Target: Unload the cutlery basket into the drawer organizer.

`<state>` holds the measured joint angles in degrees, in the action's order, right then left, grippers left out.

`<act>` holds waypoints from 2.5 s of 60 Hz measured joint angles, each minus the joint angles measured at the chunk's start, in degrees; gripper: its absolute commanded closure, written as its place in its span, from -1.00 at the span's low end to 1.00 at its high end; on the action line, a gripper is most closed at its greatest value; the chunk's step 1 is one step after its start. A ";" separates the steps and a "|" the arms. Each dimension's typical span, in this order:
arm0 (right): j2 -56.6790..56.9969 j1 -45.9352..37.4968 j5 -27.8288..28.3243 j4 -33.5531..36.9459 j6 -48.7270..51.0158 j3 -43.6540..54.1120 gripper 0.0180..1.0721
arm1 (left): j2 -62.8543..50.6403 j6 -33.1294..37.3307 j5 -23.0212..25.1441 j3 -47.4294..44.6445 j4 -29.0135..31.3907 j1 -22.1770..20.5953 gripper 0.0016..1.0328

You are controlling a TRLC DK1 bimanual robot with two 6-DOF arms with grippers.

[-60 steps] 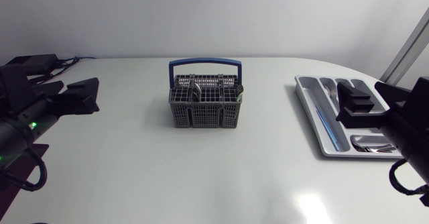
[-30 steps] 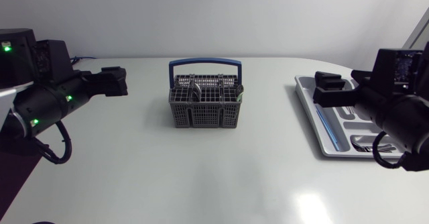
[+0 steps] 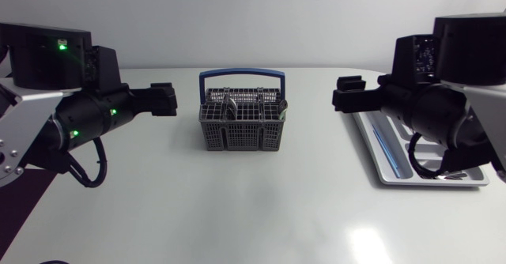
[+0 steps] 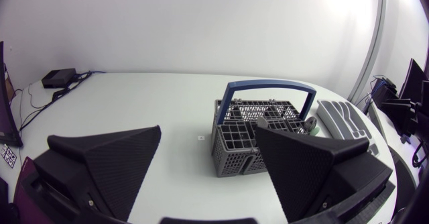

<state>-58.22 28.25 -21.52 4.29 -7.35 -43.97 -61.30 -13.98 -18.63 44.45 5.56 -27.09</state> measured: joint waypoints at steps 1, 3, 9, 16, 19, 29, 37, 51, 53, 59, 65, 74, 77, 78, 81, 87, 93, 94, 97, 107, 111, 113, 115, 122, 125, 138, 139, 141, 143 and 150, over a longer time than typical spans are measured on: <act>-0.50 0.22 0.00 0.48 -0.33 -0.46 -0.88 | -0.20 -0.04 0.02 0.13 0.04 -0.11 -0.91; -1.33 0.35 0.04 1.40 -1.01 -1.20 -0.88 | -0.66 -0.52 0.02 0.37 0.22 -0.35 -0.91; -4.00 0.52 0.02 3.32 -3.30 -3.56 -0.87 | -2.36 -2.16 0.11 1.33 1.55 -1.03 -0.88; -6.45 0.55 0.39 5.25 -5.29 -5.60 -0.87 | -5.38 -4.39 0.28 3.10 3.19 -2.05 -0.86; -7.30 0.52 0.50 5.75 -6.19 -6.25 -0.87 | -6.84 -5.46 0.28 4.17 3.98 -2.75 -0.86; -9.55 0.55 0.70 7.65 -7.96 -7.78 -0.87 | -10.69 -7.76 0.31 6.88 5.11 -4.48 -0.86; -11.39 0.83 1.38 10.69 -10.32 -9.99 -0.87 | -14.14 -9.51 0.81 10.21 6.29 -4.76 -0.91; -16.61 1.81 4.52 15.65 -14.69 -15.02 -0.84 | -22.12 -12.31 9.01 18.93 15.67 -3.17 -0.91; -17.53 1.79 5.25 16.57 -15.52 -15.87 -0.83 | -23.06 -12.66 9.77 19.82 16.31 -2.69 -0.91; -20.35 1.64 7.41 18.40 -18.43 -18.25 -0.76 | -24.41 -13.27 11.02 20.94 16.87 -1.73 -0.91; -22.56 1.57 8.94 19.93 -21.27 -20.28 -0.72 | -25.03 -13.29 11.39 21.31 16.94 -1.14 -0.91; -26.43 1.25 10.86 24.22 -24.74 -24.63 -0.69 | -25.29 -13.46 12.44 21.31 16.92 -0.70 -0.91; -27.93 0.98 11.61 25.99 -26.03 -26.53 -0.67 | -25.35 -13.46 12.57 21.31 16.92 -0.70 -0.91; -28.37 0.92 11.96 26.51 -26.40 -27.10 -0.67 | -25.35 -13.46 12.63 21.31 16.92 -0.70 -0.91; -29.88 0.61 13.11 28.28 -27.36 -29.05 -0.67 | -25.35 -13.44 12.74 21.31 16.92 -0.70 -0.91; -32.87 -0.39 17.07 32.35 -29.29 -33.05 -0.67 | -25.35 -13.40 12.92 21.31 16.92 -0.66 -0.91; -35.78 -1.49 20.22 35.69 -30.86 -36.65 -0.67 | -25.35 -12.98 14.05 21.31 16.92 -0.50 -0.91; -36.22 -1.62 20.74 36.17 -31.10 -37.18 -0.66 | -25.35 -12.98 14.12 21.31 16.92 -0.50 -0.91; -37.57 -2.10 22.27 37.83 -31.87 -38.91 -0.66 | -25.35 -12.83 14.36 21.31 16.90 -0.44 -0.91; -42.05 -3.32 26.43 41.72 -34.58 -44.46 -0.61 | -25.35 -12.79 14.36 21.31 16.46 -0.39 -0.91; -43.74 -3.98 28.04 42.16 -35.95 -46.10 -0.61 | -25.33 -12.76 14.36 21.31 16.41 -0.39 -0.91; -44.33 -4.15 28.52 42.25 -36.46 -46.45 -0.61 | -25.33 -12.76 14.36 21.29 16.44 -0.39 -0.91; -44.83 -4.37 28.85 42.42 -36.89 -46.73 -0.61 | -25.33 -12.74 14.36 21.29 16.37 -0.39 -0.91; -46.51 -4.59 29.07 43.56 -38.60 -47.60 -0.50 | -25.33 -12.31 14.38 21.29 15.32 -0.39 -0.91; -47.12 -4.59 29.05 43.58 -39.23 -47.93 -0.45 | -25.33 -11.89 14.38 21.29 14.93 -0.39 -0.91; -49.13 -4.59 29.05 44.30 -41.11 -50.31 -0.31 | -25.33 -11.50 14.40 21.11 13.64 -0.39 -0.91; -49.31 -4.59 29.05 44.37 -41.11 -50.58 -0.31 | -25.33 -11.50 14.40 21.11 13.49 -0.39 -0.91; -49.72 -4.59 29.05 44.48 -41.18 -51.06 -0.31 | -25.33 -11.47 14.40 21.11 13.42 -0.39 -0.91; -50.16 -4.59 29.05 44.59 -41.35 -51.43 -0.26 | -25.33 -11.41 14.40 21.09 13.42 -0.39 -0.91; -51.47 -4.59 29.03 44.87 -42.03 -51.80 -0.21 | -25.33 -10.80 14.40 20.98 13.27 -0.39 -0.91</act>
<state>-109.69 23.66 7.51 49.17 -49.39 -95.77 -86.63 -24.77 -4.23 65.43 18.83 -27.49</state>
